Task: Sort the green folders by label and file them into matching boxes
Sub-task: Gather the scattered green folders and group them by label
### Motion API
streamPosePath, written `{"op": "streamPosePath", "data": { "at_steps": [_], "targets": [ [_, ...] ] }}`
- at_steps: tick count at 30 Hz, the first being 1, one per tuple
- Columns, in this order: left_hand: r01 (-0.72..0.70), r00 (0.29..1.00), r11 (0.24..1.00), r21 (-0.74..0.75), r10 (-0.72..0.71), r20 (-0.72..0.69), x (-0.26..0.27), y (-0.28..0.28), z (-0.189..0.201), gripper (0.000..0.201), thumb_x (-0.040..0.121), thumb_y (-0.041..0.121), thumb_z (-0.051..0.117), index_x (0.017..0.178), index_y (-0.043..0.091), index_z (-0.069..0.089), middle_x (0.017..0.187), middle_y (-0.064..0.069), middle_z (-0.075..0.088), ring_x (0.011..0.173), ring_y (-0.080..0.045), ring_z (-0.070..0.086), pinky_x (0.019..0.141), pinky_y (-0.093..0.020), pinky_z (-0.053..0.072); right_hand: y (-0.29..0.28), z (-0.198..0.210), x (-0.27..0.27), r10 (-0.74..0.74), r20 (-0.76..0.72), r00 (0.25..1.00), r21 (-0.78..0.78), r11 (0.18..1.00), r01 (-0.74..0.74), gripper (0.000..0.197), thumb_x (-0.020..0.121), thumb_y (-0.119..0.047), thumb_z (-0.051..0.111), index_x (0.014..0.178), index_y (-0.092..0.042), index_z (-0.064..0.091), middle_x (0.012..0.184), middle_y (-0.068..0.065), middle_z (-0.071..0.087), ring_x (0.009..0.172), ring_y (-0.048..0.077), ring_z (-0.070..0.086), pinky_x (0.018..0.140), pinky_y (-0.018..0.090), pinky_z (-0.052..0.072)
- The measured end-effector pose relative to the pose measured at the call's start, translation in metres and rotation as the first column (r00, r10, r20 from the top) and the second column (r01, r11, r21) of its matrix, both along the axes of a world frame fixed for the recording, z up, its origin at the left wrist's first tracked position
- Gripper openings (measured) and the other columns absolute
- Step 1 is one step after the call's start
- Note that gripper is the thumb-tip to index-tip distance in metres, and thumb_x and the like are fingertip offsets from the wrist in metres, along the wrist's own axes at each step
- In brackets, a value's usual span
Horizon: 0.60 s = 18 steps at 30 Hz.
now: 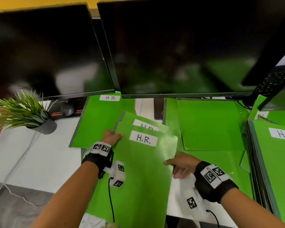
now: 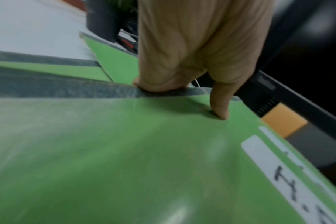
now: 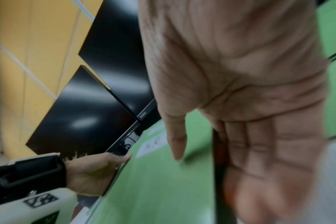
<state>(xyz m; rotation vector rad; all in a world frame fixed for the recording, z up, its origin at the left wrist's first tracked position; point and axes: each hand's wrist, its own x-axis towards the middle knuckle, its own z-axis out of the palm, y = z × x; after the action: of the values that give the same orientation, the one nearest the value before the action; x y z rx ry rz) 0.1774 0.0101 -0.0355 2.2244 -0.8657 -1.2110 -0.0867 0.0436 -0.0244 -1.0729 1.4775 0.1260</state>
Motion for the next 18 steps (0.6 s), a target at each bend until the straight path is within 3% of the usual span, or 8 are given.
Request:
{"op": "streamPosePath", "data": {
  "at_steps": [2,4,6,8,10,12,14,18],
  "targets": [
    [-0.075,0.992,0.996,-0.057,0.069,-0.101,0.011,0.001,0.007,0.057,0.089,0.024,0.061,0.132,-0.007,0.041,0.136,-0.022,0.047,0.124,-0.035,0.048,0.107,-0.042,0.038,-0.002,0.003,0.004,-0.107,0.136,0.985,-0.078,0.99,0.119,0.013,0.089,-0.021,0.06,0.093,-0.008,0.061,0.078,0.007,0.07,0.062,0.015,0.064,0.061,0.025,0.053],
    [-0.166,0.966,0.976,-0.141,0.132,-0.222,0.022,0.0,0.02,0.052,0.087,0.025,0.062,0.124,-0.009,0.049,0.124,-0.021,0.058,0.111,-0.034,0.058,0.104,-0.047,0.041,-0.008,0.011,0.011,-0.241,0.351,0.905,-0.126,0.945,0.3,0.028,0.091,-0.01,0.056,0.119,-0.008,0.055,0.117,0.009,0.065,0.093,0.02,0.063,0.084,0.033,0.052],
    [-0.262,0.925,0.927,-0.27,0.162,-0.345,0.031,-0.001,0.039,0.033,0.089,0.02,0.06,0.11,-0.005,0.061,0.091,-0.013,0.073,0.082,-0.023,0.069,0.096,-0.048,0.048,-0.012,0.036,0.021,-0.245,0.487,0.838,-0.232,0.889,0.394,0.041,0.092,-0.007,0.052,0.132,-0.012,0.044,0.136,-0.001,0.049,0.117,0.016,0.051,0.102,0.037,0.041],
    [-0.287,0.914,0.853,-0.436,0.107,-0.391,0.035,-0.005,0.067,0.013,0.092,0.015,0.054,0.09,0.008,0.064,0.067,0.004,0.073,0.061,-0.009,0.069,0.082,-0.038,0.055,-0.024,0.064,0.029,-0.206,0.582,0.787,-0.365,0.799,0.479,0.047,0.093,-0.007,0.05,0.138,-0.016,0.036,0.137,-0.01,0.042,0.123,0.009,0.042,0.107,0.031,0.031],
    [-0.317,0.902,0.747,-0.584,0.048,-0.428,0.033,-0.011,0.102,0.015,0.095,0.016,0.051,0.085,0.011,0.06,0.069,0.005,0.073,0.064,-0.008,0.068,0.074,-0.032,0.058,-0.038,0.09,0.034,-0.126,0.69,0.713,-0.451,0.696,0.559,0.042,0.093,-0.004,0.049,0.132,-0.018,0.043,0.136,-0.005,0.048,0.122,0.011,0.049,0.11,0.033,0.032],
    [-0.361,0.883,0.643,-0.676,0.004,-0.468,0.034,-0.013,0.131,0.016,0.094,0.022,0.051,0.084,0.011,0.057,0.08,-0.003,0.071,0.076,-0.016,0.066,0.086,-0.041,0.054,-0.051,0.107,0.04,-0.036,0.736,0.676,-0.514,0.62,0.593,0.036,0.091,-0.001,0.05,0.122,-0.02,0.05,0.128,0.003,0.058,0.12,0.017,0.055,0.106,0.039,0.042],
    [-0.389,0.869,0.568,-0.726,-0.035,-0.493,0.034,-0.014,0.148,0.018,0.097,0.019,0.045,0.085,0.011,0.057,0.079,0.001,0.072,0.076,-0.013,0.067,0.087,-0.041,0.053,-0.061,0.115,0.043,0.021,0.749,0.662,-0.551,0.573,0.606,0.034,0.091,0.0,0.05,0.116,-0.023,0.051,0.123,0.002,0.06,0.117,0.014,0.057,0.101,0.031,0.046],
    [-0.323,0.871,0.587,-0.742,-0.123,-0.476,0.033,-0.014,0.146,0.017,0.097,0.016,0.044,0.093,0.013,0.059,0.086,0.001,0.073,0.079,-0.01,0.068,0.085,-0.034,0.055,-0.072,0.109,0.049,0.023,0.747,0.664,-0.551,0.582,0.599,0.032,0.086,-0.005,0.059,0.11,-0.025,0.053,0.113,-0.006,0.063,0.105,0.006,0.063,0.087,0.019,0.051]
  ]
}}
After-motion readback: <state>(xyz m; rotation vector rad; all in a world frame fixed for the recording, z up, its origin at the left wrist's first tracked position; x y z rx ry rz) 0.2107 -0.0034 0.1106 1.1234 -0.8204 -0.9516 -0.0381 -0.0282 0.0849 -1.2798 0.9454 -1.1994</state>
